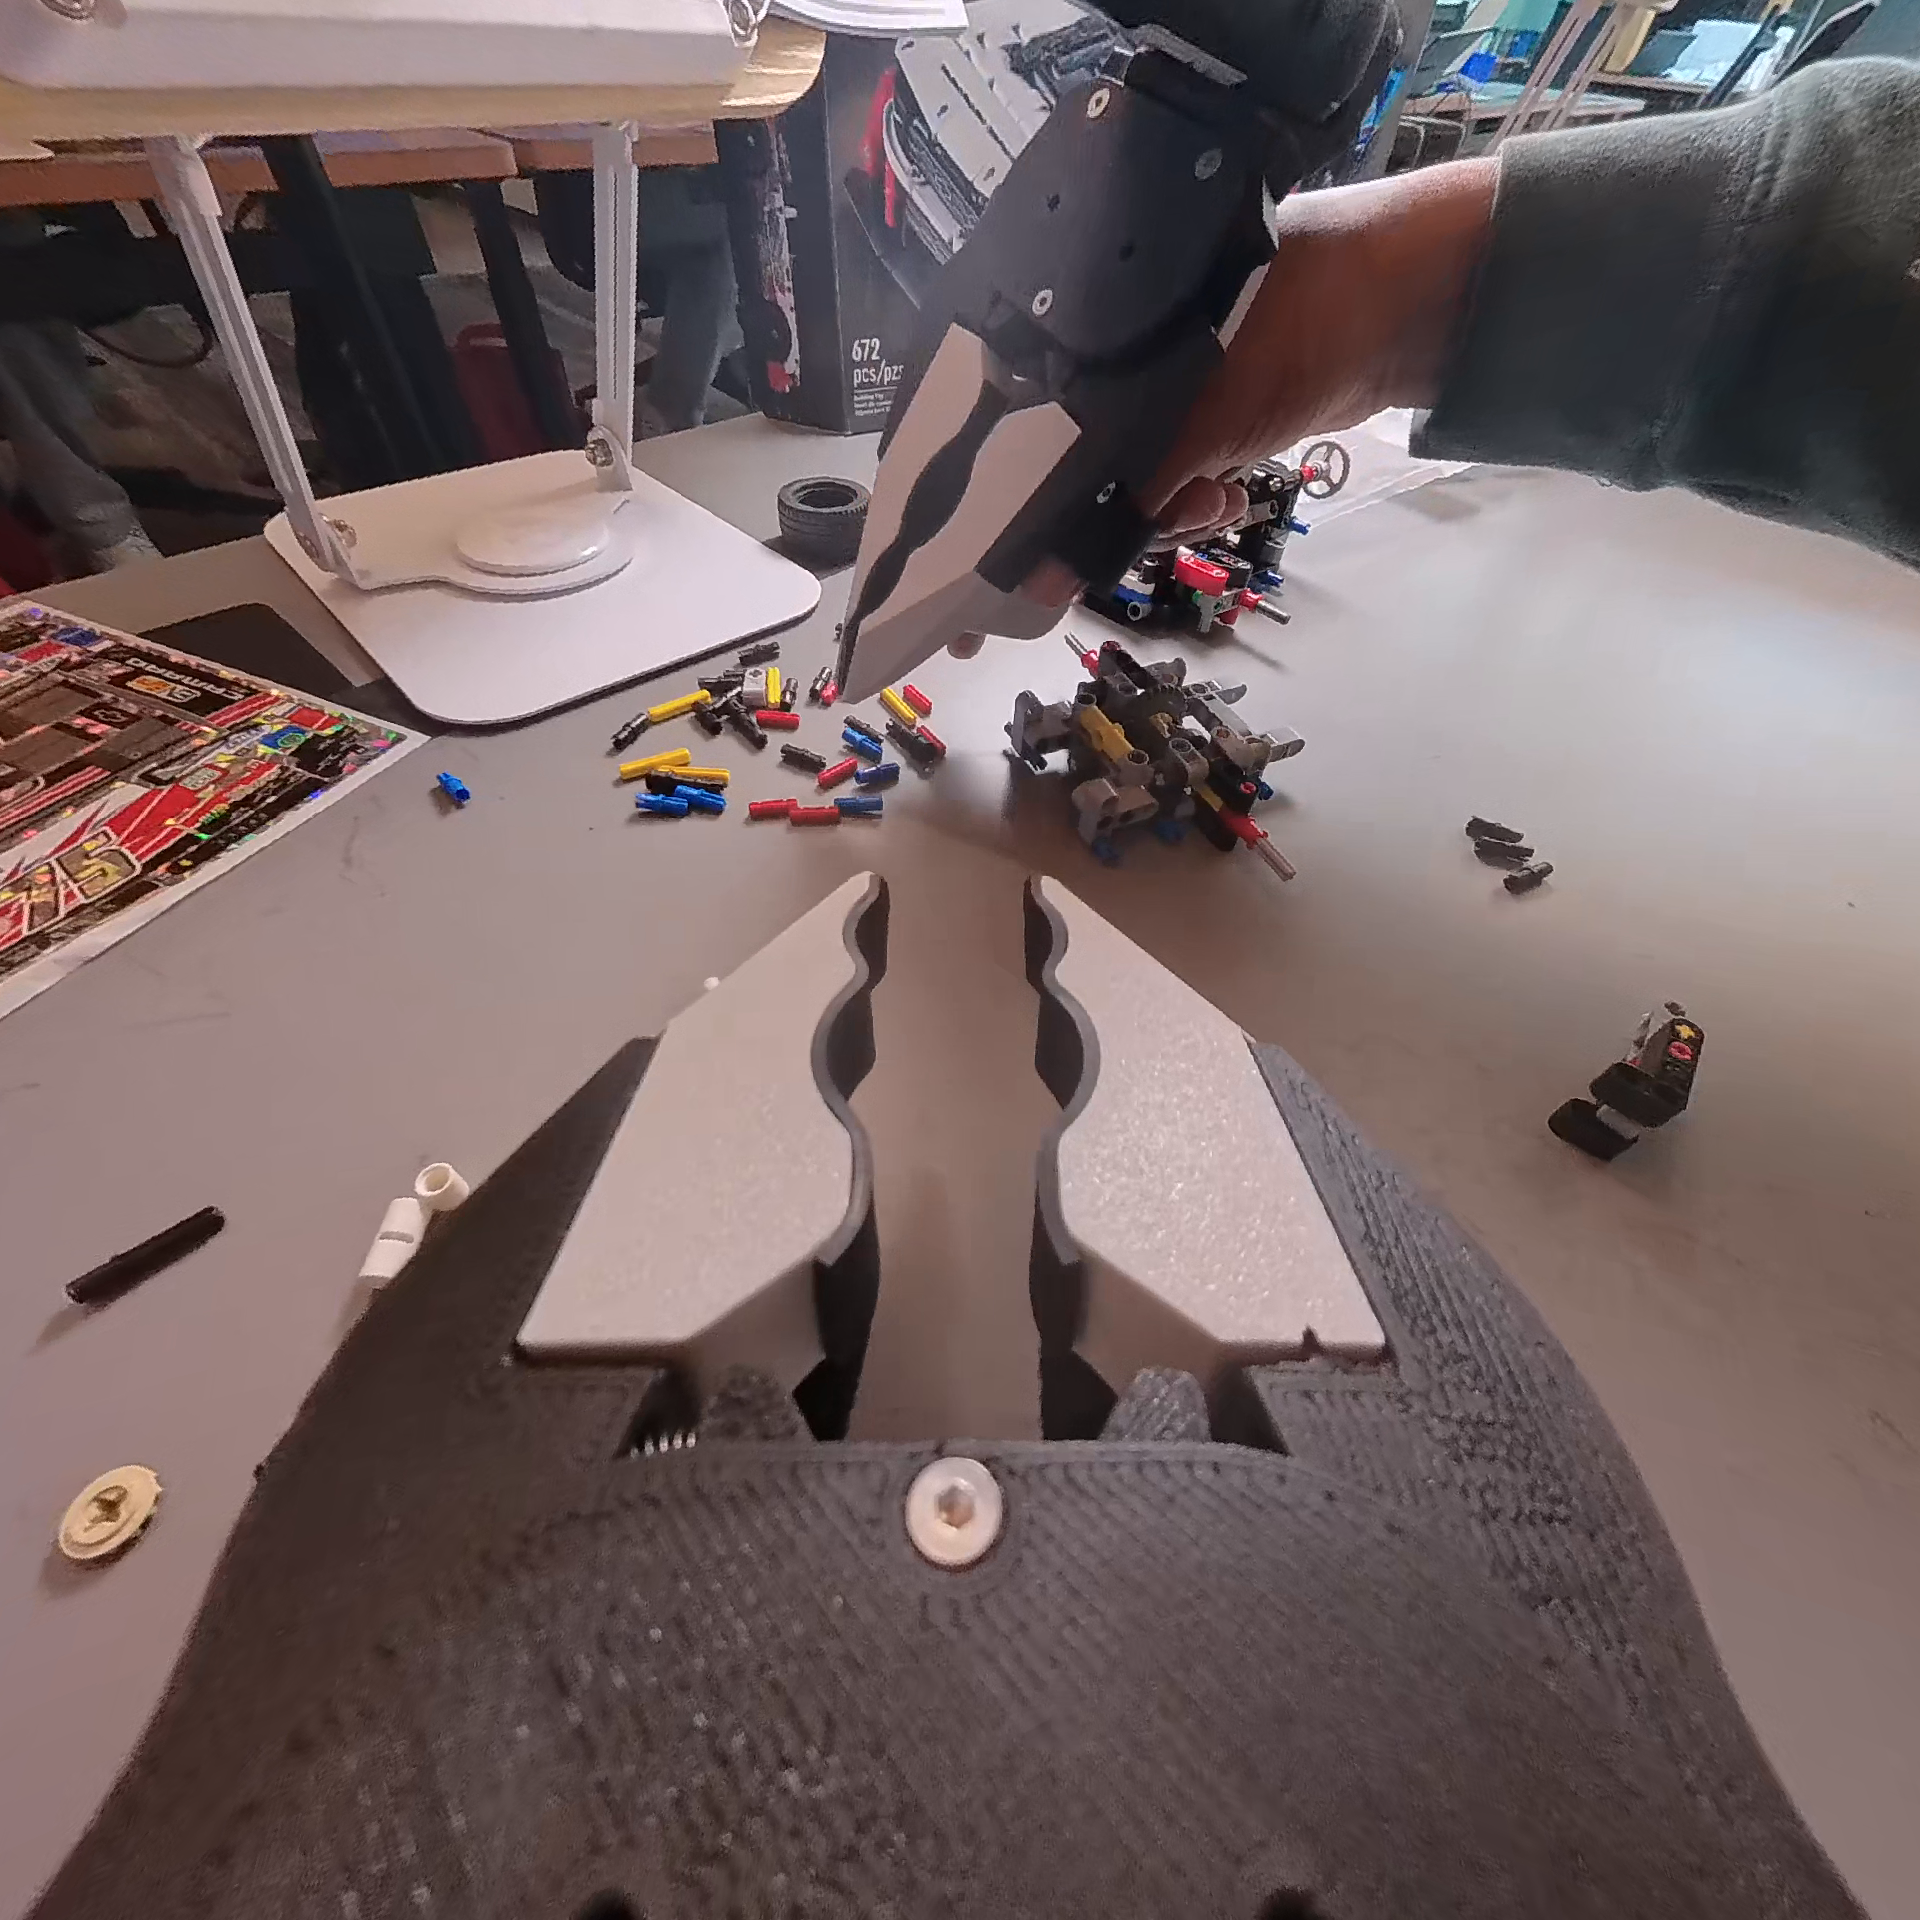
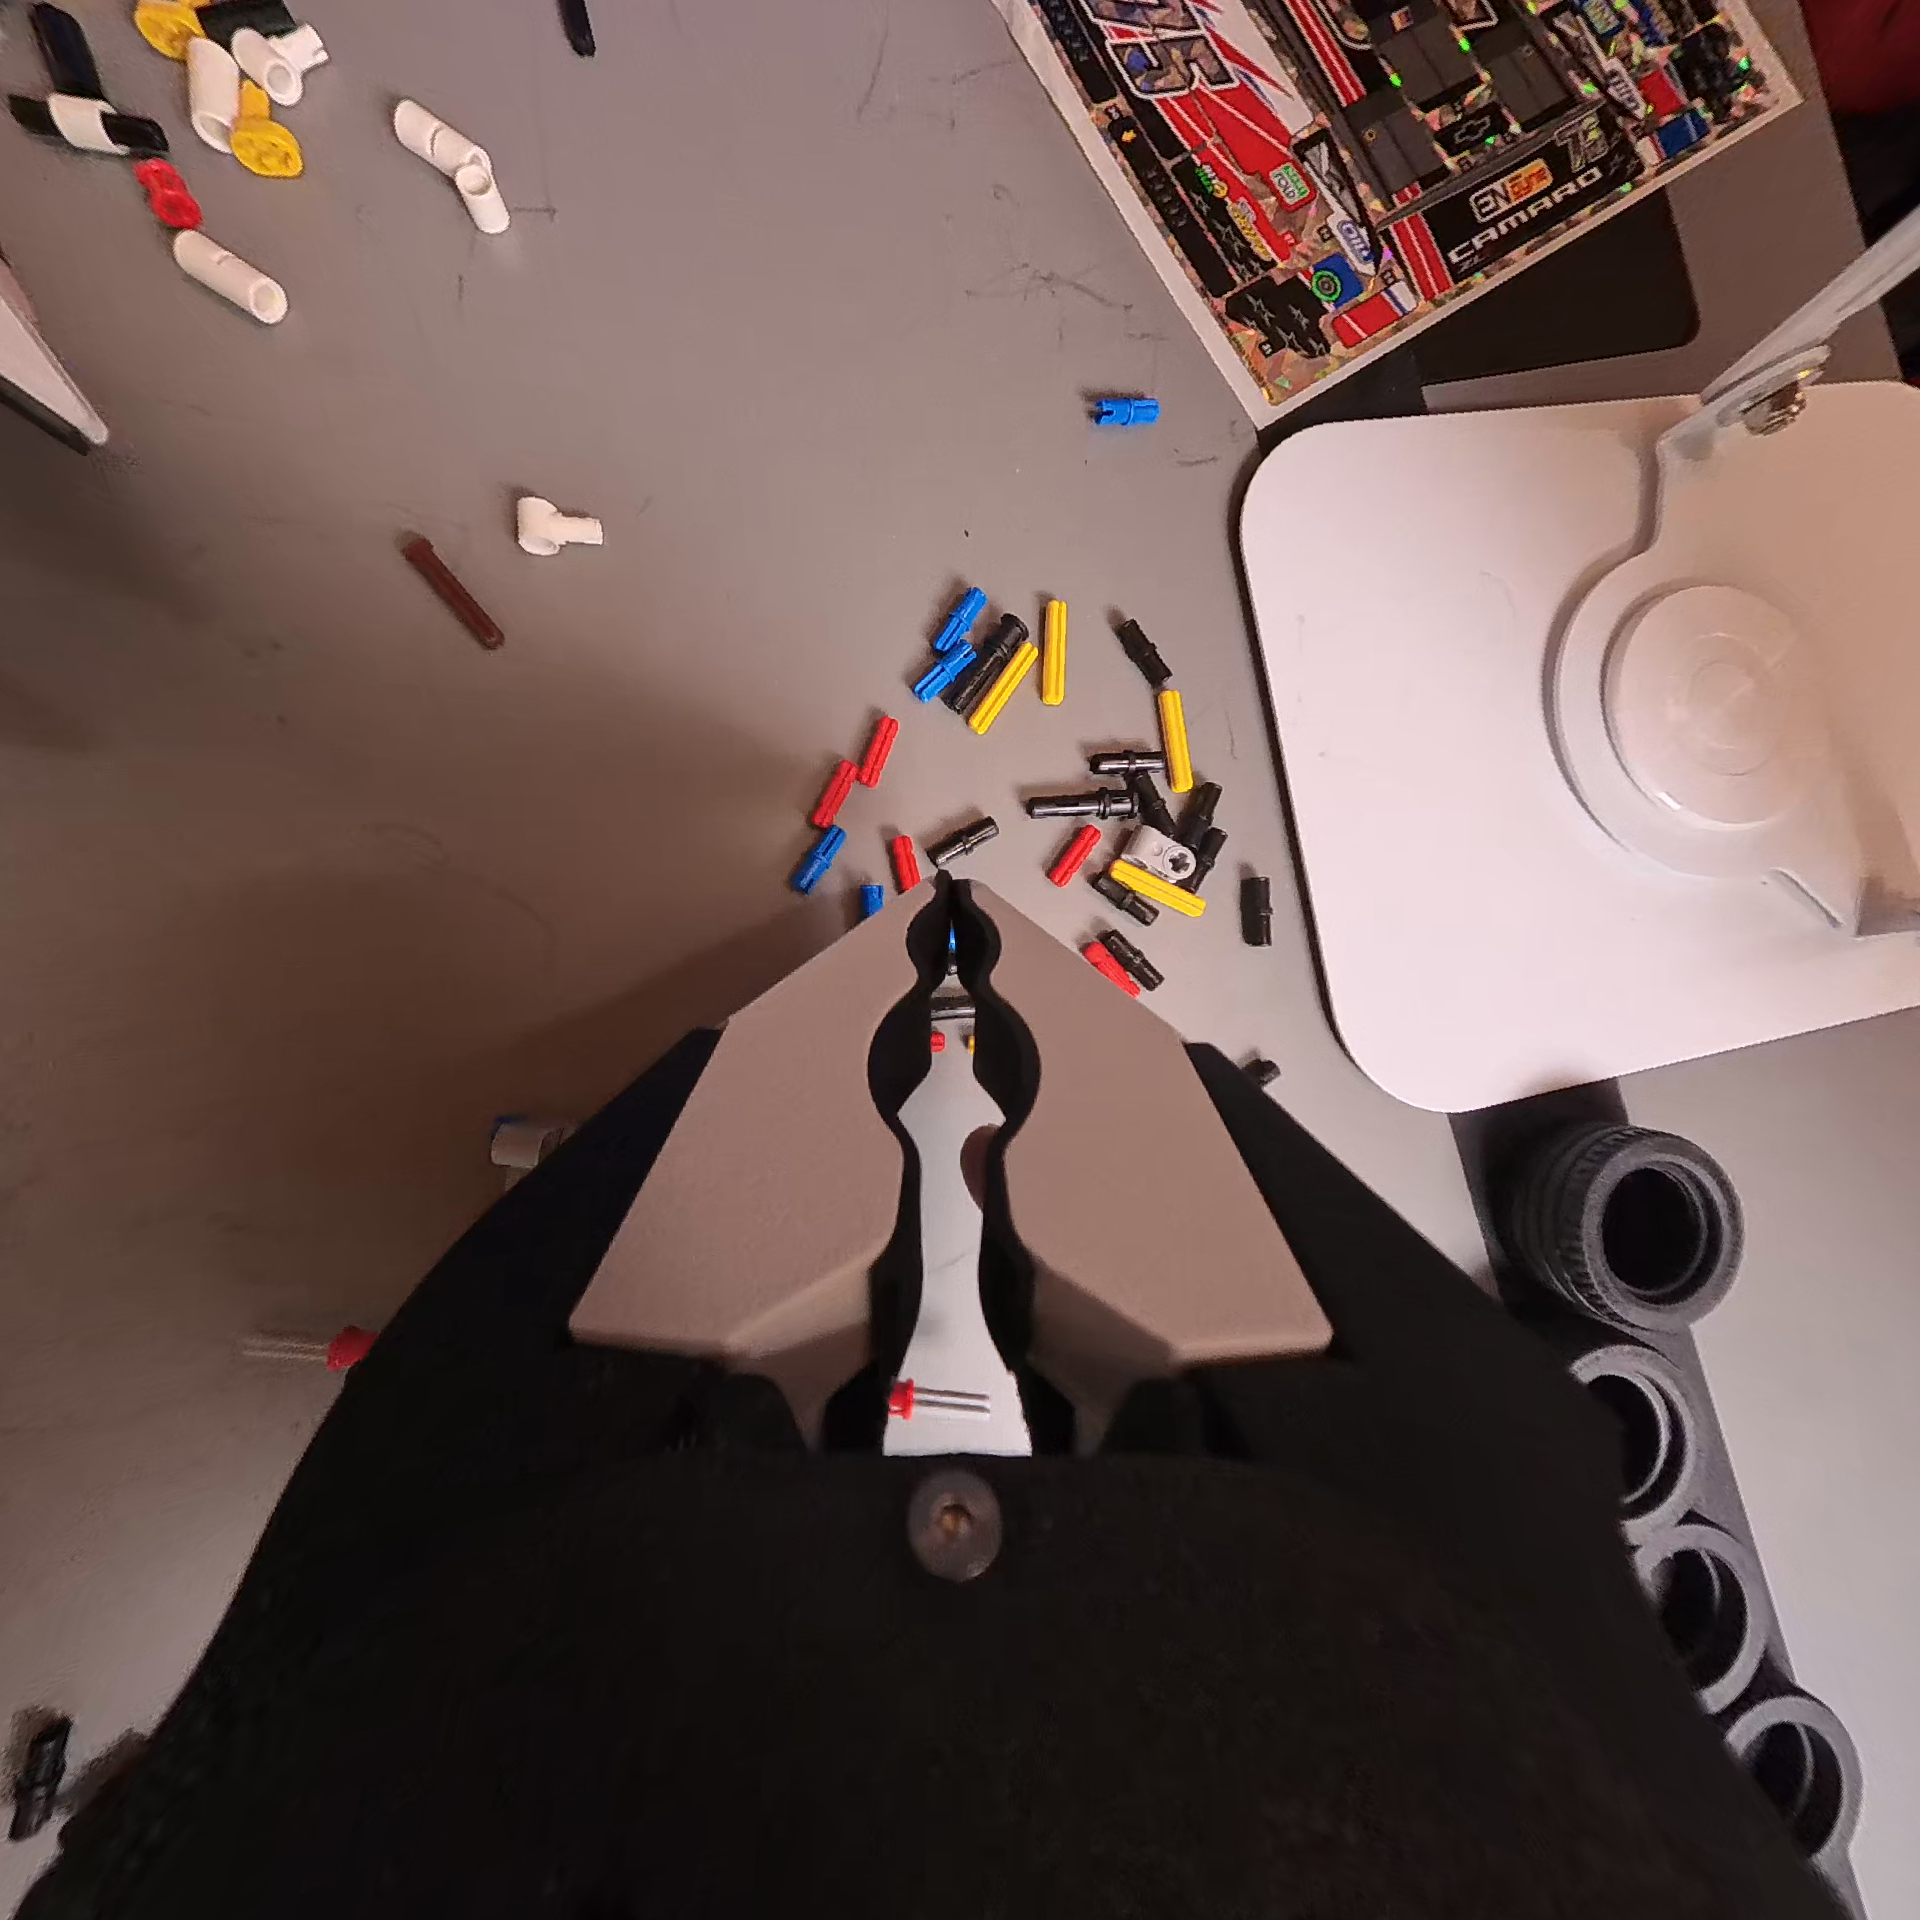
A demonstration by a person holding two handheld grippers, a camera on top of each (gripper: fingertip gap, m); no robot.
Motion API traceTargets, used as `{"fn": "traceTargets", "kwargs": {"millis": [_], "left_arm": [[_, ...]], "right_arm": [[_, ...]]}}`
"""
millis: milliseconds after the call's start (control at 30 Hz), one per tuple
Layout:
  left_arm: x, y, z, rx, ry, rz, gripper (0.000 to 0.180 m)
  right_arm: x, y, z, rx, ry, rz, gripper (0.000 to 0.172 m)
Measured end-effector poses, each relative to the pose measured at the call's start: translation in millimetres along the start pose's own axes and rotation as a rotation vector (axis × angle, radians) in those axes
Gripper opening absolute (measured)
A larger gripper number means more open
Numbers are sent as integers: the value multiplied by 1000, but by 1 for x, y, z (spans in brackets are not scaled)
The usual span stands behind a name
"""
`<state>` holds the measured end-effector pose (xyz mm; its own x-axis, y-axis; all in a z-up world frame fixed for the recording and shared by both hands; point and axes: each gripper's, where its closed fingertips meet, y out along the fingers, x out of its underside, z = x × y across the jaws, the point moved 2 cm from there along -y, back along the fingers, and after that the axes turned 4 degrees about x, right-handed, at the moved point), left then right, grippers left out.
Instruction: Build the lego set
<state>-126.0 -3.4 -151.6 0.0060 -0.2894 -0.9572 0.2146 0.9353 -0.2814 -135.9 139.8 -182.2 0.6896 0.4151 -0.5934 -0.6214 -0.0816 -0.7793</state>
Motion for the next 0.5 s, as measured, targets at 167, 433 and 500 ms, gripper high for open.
{"fn": "traceTargets", "kwargs": {"millis": [167,433,500], "left_arm": [[1,1,1,-6,27,-13,25],[3,2,0,-8,45,-25,25],[4,2,0,-8,43,-28,25]], "right_arm": [[-3,-8,5,-10,4,24,3],[9,-10,11,-34,-27,-25,0],[8,-6,6,-55,-43,-31,0]]}}
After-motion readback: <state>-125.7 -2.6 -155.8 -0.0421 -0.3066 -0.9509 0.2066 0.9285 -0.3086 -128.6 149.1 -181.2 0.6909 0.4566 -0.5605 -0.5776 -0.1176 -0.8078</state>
